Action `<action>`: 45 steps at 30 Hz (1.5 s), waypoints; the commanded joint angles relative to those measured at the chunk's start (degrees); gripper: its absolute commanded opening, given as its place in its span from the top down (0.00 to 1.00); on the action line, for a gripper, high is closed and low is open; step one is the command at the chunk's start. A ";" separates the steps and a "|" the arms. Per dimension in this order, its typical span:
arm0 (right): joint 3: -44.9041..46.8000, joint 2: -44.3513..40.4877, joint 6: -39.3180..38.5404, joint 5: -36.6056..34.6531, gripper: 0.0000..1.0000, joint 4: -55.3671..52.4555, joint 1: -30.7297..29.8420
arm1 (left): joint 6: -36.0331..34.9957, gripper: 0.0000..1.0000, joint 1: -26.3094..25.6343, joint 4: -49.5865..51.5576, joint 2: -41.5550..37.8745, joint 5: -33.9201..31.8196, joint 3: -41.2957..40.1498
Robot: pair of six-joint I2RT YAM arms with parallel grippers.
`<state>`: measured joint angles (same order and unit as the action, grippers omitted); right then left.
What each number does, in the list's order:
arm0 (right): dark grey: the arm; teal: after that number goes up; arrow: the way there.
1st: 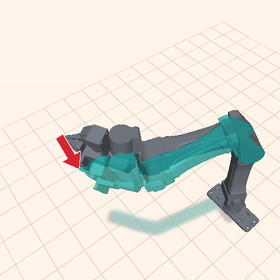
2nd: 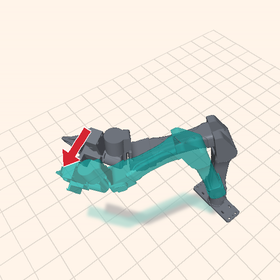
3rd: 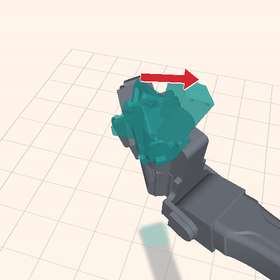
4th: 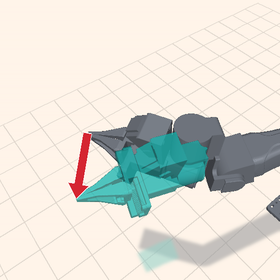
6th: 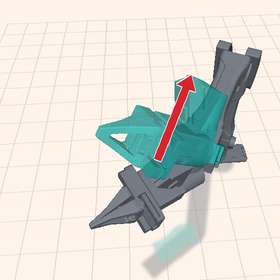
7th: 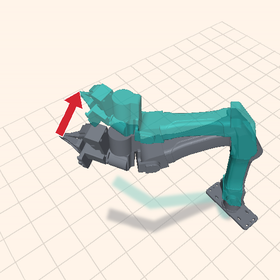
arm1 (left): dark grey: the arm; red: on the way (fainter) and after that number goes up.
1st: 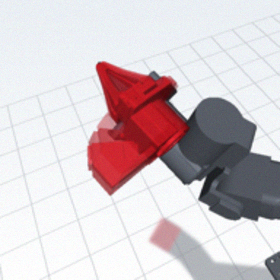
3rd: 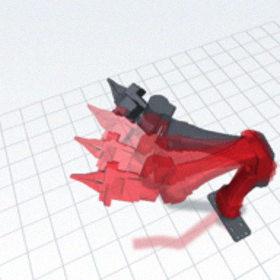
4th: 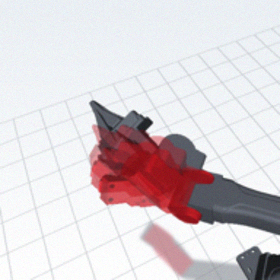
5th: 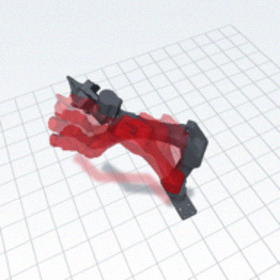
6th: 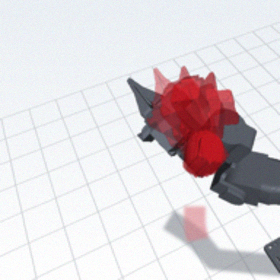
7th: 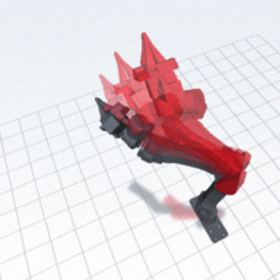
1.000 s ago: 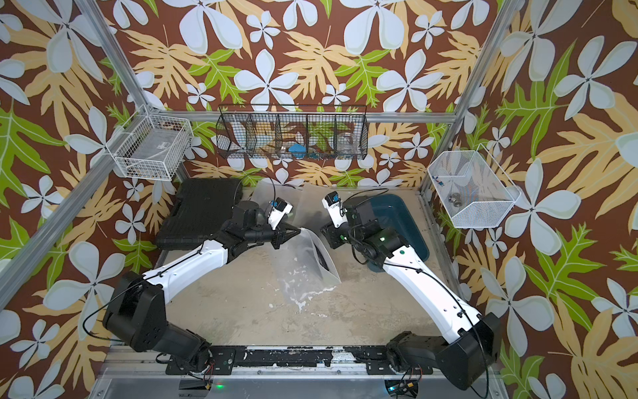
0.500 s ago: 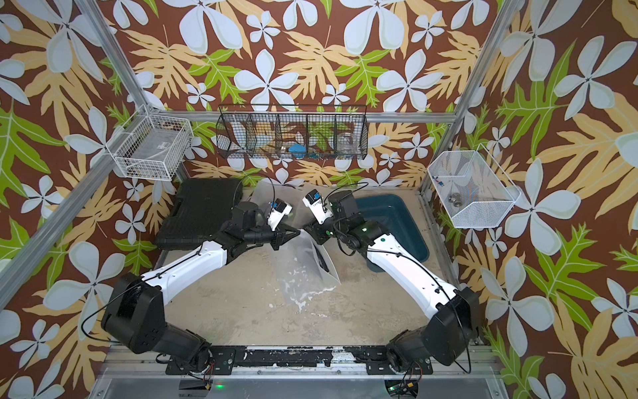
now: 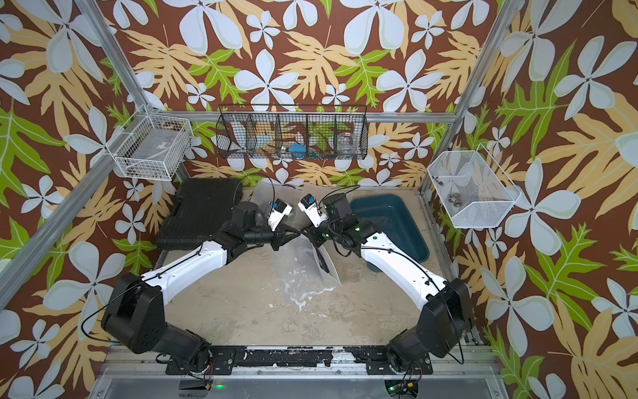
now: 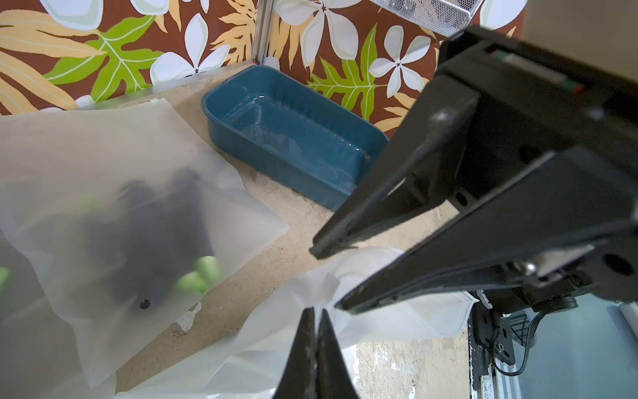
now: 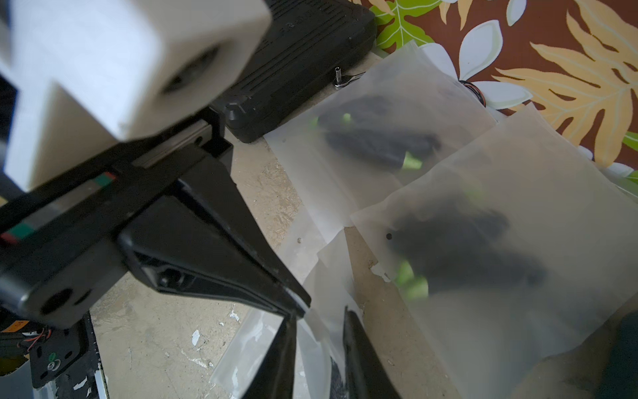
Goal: Place the eggplant in a zip-top bag and seal the zipper
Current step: Zip the zipper on the zipper food storage bag.
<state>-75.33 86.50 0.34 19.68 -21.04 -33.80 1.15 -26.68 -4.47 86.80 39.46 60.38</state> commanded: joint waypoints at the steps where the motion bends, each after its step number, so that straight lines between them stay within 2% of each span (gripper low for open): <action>1: 0.18 0.13 -0.91 0.73 0.79 0.88 -0.21 | -0.17 1.00 0.05 -0.72 -0.05 0.57 0.18; 4: 0.60 -0.08 -0.80 0.62 0.79 1.07 -0.22 | -0.01 1.00 0.05 -0.89 0.12 0.70 0.27; 13: 0.99 0.08 -0.95 0.61 0.87 0.34 -0.21 | 0.35 1.00 0.05 -1.40 0.13 0.96 0.31; 18: 1.32 0.12 -0.78 0.82 0.78 0.79 -0.21 | 0.34 1.00 0.05 -1.47 0.12 1.67 0.15; 21: 1.11 0.88 -0.70 0.98 0.81 0.74 -0.21 | 0.30 1.00 0.06 -1.58 0.06 2.22 0.18; 27: 1.07 0.74 -0.55 1.94 0.94 0.75 -0.30 | 0.08 1.00 0.05 -1.27 0.11 1.81 0.15; 30: 0.87 0.60 -0.42 0.59 0.95 -0.41 -0.30 | 0.97 1.00 0.04 -1.14 0.12 -1.36 0.32; 36: 1.97 -0.66 0.77 -2.02 0.95 -2.99 -0.29 | 2.54 1.00 0.13 0.26 0.63 -11.97 1.19; 45: 5.36 -4.38 4.23 -4.75 0.94 -7.07 -0.30 | 4.97 1.00 0.30 -0.56 1.85 -15.73 1.65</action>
<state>-70.50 83.35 2.72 16.08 -22.81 -34.06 4.51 -26.85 -4.60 88.27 32.58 61.45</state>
